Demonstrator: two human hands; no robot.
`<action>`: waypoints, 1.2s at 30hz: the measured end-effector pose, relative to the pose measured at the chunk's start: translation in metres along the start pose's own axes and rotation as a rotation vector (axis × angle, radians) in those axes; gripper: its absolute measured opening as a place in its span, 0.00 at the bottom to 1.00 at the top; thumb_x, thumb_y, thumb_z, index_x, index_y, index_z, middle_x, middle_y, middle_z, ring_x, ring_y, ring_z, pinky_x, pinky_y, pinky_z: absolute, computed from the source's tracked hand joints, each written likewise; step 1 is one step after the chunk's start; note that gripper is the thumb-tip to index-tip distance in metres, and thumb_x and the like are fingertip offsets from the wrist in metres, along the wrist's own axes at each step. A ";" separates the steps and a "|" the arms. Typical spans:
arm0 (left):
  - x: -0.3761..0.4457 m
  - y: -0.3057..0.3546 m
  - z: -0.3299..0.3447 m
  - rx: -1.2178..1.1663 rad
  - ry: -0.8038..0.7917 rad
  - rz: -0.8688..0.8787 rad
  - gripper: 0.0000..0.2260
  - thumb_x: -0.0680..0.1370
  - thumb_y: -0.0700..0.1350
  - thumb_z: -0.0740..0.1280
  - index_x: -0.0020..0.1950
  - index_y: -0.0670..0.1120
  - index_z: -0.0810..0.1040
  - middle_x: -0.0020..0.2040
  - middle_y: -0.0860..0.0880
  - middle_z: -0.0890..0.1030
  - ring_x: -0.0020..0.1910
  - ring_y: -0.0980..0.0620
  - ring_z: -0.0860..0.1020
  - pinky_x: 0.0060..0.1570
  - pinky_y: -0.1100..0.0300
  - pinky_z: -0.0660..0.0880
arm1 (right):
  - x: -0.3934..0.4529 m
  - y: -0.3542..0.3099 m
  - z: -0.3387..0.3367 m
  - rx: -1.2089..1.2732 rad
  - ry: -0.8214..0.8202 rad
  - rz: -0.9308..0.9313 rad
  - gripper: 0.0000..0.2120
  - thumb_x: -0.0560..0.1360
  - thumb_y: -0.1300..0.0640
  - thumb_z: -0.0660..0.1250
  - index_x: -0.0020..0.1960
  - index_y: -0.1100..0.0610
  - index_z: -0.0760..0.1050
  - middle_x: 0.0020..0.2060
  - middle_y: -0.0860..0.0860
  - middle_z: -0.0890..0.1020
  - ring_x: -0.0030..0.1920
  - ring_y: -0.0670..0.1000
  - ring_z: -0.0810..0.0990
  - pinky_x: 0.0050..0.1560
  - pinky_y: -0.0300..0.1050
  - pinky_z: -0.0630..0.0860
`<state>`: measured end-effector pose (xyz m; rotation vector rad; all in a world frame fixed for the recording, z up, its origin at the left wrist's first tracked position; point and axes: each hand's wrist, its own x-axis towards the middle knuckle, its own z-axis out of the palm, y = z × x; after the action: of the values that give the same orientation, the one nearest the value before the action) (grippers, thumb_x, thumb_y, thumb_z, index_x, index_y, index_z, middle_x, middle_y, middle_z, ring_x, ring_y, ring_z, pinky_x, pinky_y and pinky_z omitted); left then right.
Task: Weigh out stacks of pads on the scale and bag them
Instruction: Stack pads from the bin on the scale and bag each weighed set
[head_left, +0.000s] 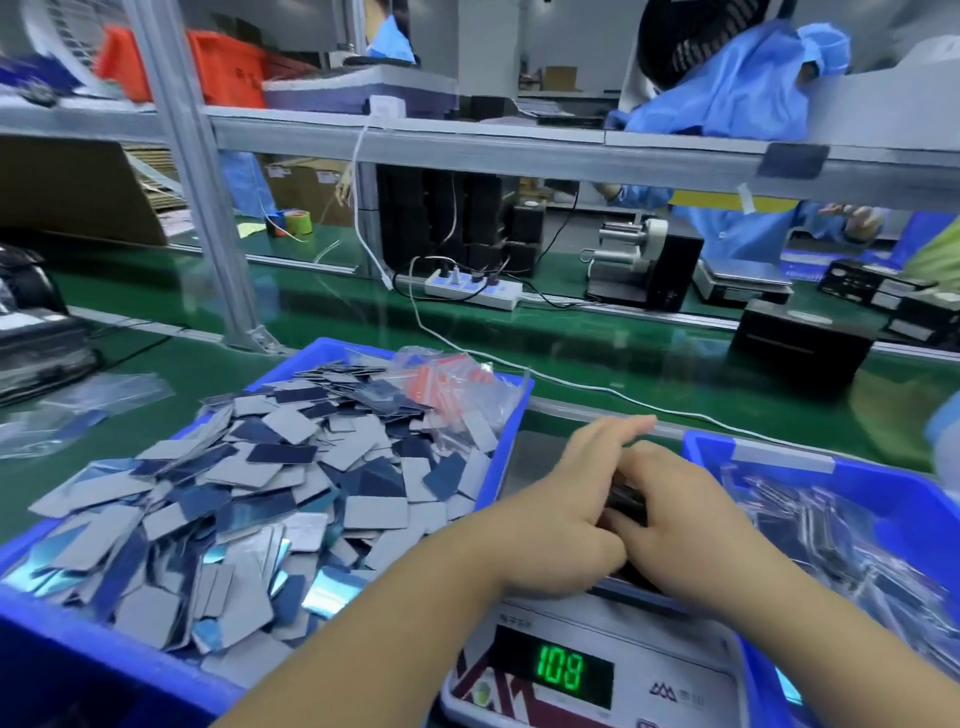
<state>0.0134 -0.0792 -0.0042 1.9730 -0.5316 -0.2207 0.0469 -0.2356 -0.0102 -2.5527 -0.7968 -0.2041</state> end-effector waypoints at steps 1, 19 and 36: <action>-0.001 0.000 -0.002 -0.004 0.020 0.006 0.40 0.72 0.34 0.60 0.79 0.60 0.52 0.76 0.55 0.58 0.58 0.54 0.74 0.44 0.78 0.69 | -0.001 0.000 -0.001 -0.010 0.009 0.000 0.16 0.68 0.54 0.67 0.53 0.39 0.72 0.44 0.38 0.77 0.47 0.42 0.76 0.46 0.37 0.71; 0.013 -0.076 -0.076 0.673 0.680 -0.677 0.10 0.79 0.46 0.62 0.53 0.48 0.83 0.56 0.45 0.80 0.58 0.41 0.73 0.54 0.49 0.76 | -0.005 -0.001 -0.004 -0.042 -0.074 0.065 0.13 0.75 0.51 0.67 0.58 0.41 0.73 0.50 0.38 0.75 0.52 0.44 0.73 0.53 0.38 0.67; 0.000 -0.066 -0.086 0.221 0.987 -0.500 0.18 0.76 0.36 0.62 0.64 0.49 0.77 0.51 0.49 0.80 0.40 0.50 0.79 0.34 0.60 0.73 | -0.005 -0.004 -0.007 -0.020 -0.064 0.055 0.11 0.75 0.52 0.68 0.54 0.40 0.74 0.48 0.38 0.76 0.49 0.41 0.72 0.48 0.33 0.64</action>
<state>0.0636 0.0149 -0.0242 2.1039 0.5974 0.5167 0.0405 -0.2389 -0.0039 -2.6074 -0.7504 -0.1140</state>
